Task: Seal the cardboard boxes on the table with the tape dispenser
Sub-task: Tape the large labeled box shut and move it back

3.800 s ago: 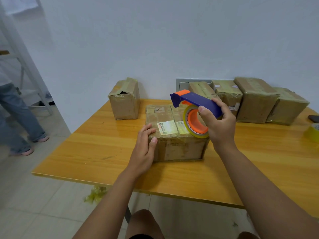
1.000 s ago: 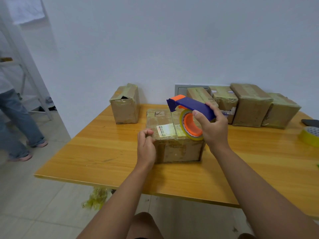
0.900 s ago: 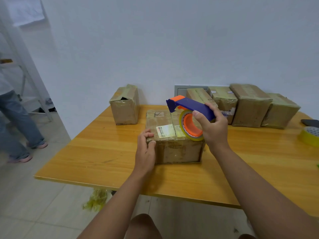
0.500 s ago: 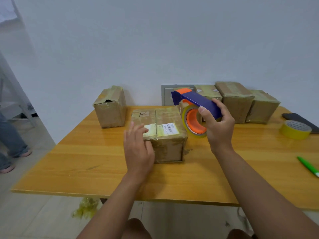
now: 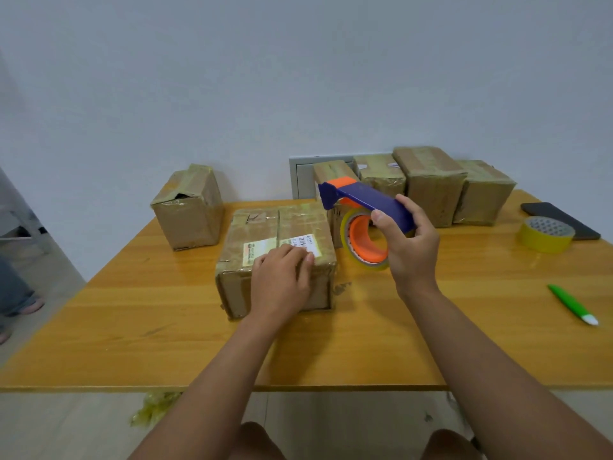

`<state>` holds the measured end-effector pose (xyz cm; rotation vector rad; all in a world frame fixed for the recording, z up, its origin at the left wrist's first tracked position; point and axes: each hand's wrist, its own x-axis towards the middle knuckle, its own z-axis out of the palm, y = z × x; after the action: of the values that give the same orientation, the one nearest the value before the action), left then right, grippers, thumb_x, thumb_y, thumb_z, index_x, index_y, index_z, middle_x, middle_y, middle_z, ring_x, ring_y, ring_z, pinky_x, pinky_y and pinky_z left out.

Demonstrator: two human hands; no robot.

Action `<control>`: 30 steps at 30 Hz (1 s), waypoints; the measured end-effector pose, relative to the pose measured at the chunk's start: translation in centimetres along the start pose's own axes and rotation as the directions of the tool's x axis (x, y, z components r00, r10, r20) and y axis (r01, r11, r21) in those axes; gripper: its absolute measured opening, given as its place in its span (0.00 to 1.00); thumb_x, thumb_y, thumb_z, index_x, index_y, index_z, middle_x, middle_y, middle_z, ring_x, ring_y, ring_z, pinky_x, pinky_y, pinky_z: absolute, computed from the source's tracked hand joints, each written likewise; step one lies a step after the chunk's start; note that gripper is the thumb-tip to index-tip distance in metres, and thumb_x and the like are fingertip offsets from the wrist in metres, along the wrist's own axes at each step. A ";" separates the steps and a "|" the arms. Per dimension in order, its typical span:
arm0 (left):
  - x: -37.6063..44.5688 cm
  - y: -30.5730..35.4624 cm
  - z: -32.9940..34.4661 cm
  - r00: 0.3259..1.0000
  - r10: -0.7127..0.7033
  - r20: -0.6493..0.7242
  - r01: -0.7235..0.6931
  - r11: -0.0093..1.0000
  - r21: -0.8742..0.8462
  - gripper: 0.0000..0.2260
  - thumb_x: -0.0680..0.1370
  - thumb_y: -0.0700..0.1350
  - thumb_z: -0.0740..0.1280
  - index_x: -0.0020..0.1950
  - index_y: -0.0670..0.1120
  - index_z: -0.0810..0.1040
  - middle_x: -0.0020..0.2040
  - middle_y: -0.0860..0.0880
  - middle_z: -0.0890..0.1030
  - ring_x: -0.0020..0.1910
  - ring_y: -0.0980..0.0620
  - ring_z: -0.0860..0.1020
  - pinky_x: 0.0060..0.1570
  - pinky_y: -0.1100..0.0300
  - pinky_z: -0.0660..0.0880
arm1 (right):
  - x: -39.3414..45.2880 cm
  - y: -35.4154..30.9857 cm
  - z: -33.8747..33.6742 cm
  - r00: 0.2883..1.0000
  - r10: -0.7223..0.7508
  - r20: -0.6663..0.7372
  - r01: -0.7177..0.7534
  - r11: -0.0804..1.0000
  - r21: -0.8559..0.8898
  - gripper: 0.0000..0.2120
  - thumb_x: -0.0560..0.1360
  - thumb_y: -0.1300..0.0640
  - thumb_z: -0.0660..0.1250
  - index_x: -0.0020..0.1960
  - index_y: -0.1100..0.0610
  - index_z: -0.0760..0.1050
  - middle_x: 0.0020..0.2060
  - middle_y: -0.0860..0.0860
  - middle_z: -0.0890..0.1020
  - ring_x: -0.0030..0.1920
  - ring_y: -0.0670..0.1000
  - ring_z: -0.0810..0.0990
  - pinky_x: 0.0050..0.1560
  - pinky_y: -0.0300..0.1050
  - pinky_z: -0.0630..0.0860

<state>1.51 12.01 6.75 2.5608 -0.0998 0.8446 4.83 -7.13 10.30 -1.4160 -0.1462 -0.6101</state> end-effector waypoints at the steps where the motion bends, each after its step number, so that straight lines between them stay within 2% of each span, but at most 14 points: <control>1: 0.1 0.0 0.0 1.000 0.002 -0.004 -0.002 1.000 -0.002 0.10 0.82 0.51 0.61 0.56 0.50 0.81 0.52 0.54 0.80 0.53 0.54 0.75 0.55 0.61 0.58 | 0.0 0.1 0.0 1.000 0.000 0.000 0.000 1.000 0.005 0.24 0.73 0.53 0.74 0.67 0.56 0.74 0.54 0.46 0.78 0.48 0.35 0.78 0.45 0.31 0.75; 6: -0.1 -1.0 0.0 0.993 0.104 0.057 -0.105 0.995 0.000 0.13 0.81 0.56 0.61 0.58 0.52 0.80 0.55 0.56 0.79 0.56 0.55 0.74 0.59 0.60 0.58 | -0.1 0.5 0.1 1.000 0.009 0.002 -0.009 1.000 0.009 0.23 0.73 0.53 0.75 0.66 0.53 0.74 0.55 0.40 0.77 0.53 0.36 0.78 0.49 0.33 0.76; 10: -0.1 -1.2 0.7 0.993 0.118 -0.027 -0.118 0.993 -0.004 0.10 0.80 0.52 0.64 0.54 0.50 0.81 0.51 0.55 0.81 0.52 0.54 0.75 0.54 0.62 0.58 | -0.3 1.3 0.0 0.999 0.008 -0.045 -0.009 1.000 -0.010 0.24 0.72 0.52 0.75 0.66 0.54 0.74 0.56 0.42 0.78 0.55 0.40 0.78 0.49 0.32 0.76; 12: 0.3 -1.2 1.2 0.992 0.109 -0.063 -0.109 0.994 -0.007 0.08 0.81 0.50 0.64 0.53 0.50 0.82 0.51 0.54 0.81 0.52 0.53 0.77 0.54 0.62 0.58 | -0.5 1.9 -0.3 0.996 0.008 -0.084 -0.011 0.999 -0.035 0.27 0.72 0.50 0.75 0.68 0.54 0.74 0.57 0.44 0.78 0.56 0.41 0.77 0.49 0.30 0.75; 14: 0.8 -1.3 1.6 0.992 0.104 -0.069 -0.105 0.994 -0.024 0.10 0.81 0.51 0.62 0.53 0.50 0.82 0.52 0.54 0.82 0.57 0.51 0.78 0.58 0.60 0.59 | -0.9 2.8 -0.8 0.994 0.022 -0.111 -0.030 0.997 -0.067 0.28 0.72 0.50 0.75 0.69 0.55 0.73 0.55 0.40 0.77 0.54 0.35 0.76 0.48 0.27 0.73; 16: 0.5 -1.7 1.9 0.991 0.118 -0.067 -0.113 0.991 0.068 0.15 0.82 0.54 0.58 0.58 0.51 0.81 0.61 0.53 0.80 0.69 0.47 0.72 0.68 0.52 0.58 | -1.4 4.0 -1.4 0.990 0.049 -0.130 -0.062 0.993 -0.097 0.28 0.73 0.51 0.74 0.70 0.55 0.71 0.53 0.36 0.75 0.51 0.30 0.75 0.45 0.24 0.71; 18: -0.5 -2.5 2.0 0.994 0.080 -0.074 -0.061 0.973 0.223 0.19 0.81 0.60 0.56 0.67 0.55 0.75 0.72 0.50 0.72 0.76 0.44 0.60 0.72 0.44 0.50 | -1.7 5.1 -1.9 0.988 0.068 -0.137 -0.086 0.988 -0.129 0.28 0.74 0.52 0.74 0.71 0.55 0.70 0.53 0.38 0.75 0.50 0.29 0.74 0.43 0.23 0.71; 19: -1.0 -3.1 2.0 0.995 0.036 -0.094 -0.010 0.965 0.263 0.21 0.80 0.62 0.56 0.70 0.56 0.73 0.74 0.48 0.69 0.77 0.43 0.58 0.72 0.41 0.49 | -1.9 5.6 -2.0 0.988 0.076 -0.135 -0.096 0.984 -0.147 0.28 0.74 0.52 0.73 0.71 0.55 0.70 0.54 0.41 0.75 0.50 0.29 0.74 0.42 0.23 0.70; 22: -1.5 -4.7 2.1 0.990 -0.039 -0.137 0.071 0.970 0.233 0.19 0.79 0.62 0.56 0.65 0.57 0.77 0.69 0.46 0.74 0.75 0.42 0.61 0.71 0.36 0.52 | -2.3 7.0 -1.9 0.988 0.090 -0.123 -0.115 0.969 -0.218 0.30 0.74 0.51 0.73 0.73 0.54 0.68 0.58 0.44 0.74 0.51 0.37 0.75 0.43 0.24 0.70; 26: 0.6 -5.0 2.8 0.986 -0.095 -0.134 0.118 0.977 0.178 0.18 0.80 0.60 0.56 0.64 0.58 0.78 0.69 0.46 0.75 0.75 0.43 0.62 0.73 0.37 0.49 | -2.2 8.5 -1.2 0.989 0.094 -0.114 -0.121 0.957 -0.263 0.31 0.74 0.50 0.73 0.74 0.53 0.66 0.62 0.45 0.73 0.59 0.44 0.72 0.55 0.38 0.72; 30: 3.1 -5.6 4.1 0.985 -0.147 -0.092 0.161 0.973 0.167 0.20 0.80 0.62 0.53 0.66 0.59 0.77 0.71 0.46 0.73 0.76 0.45 0.59 0.74 0.38 0.47 | -1.4 9.5 -0.5 0.993 0.077 -0.090 -0.101 0.948 -0.302 0.32 0.75 0.49 0.72 0.75 0.54 0.64 0.60 0.44 0.72 0.56 0.44 0.72 0.53 0.38 0.71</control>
<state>7.37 15.55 3.44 2.6493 0.2033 0.9297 8.07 -6.88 1.31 -1.6862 0.0781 -0.6307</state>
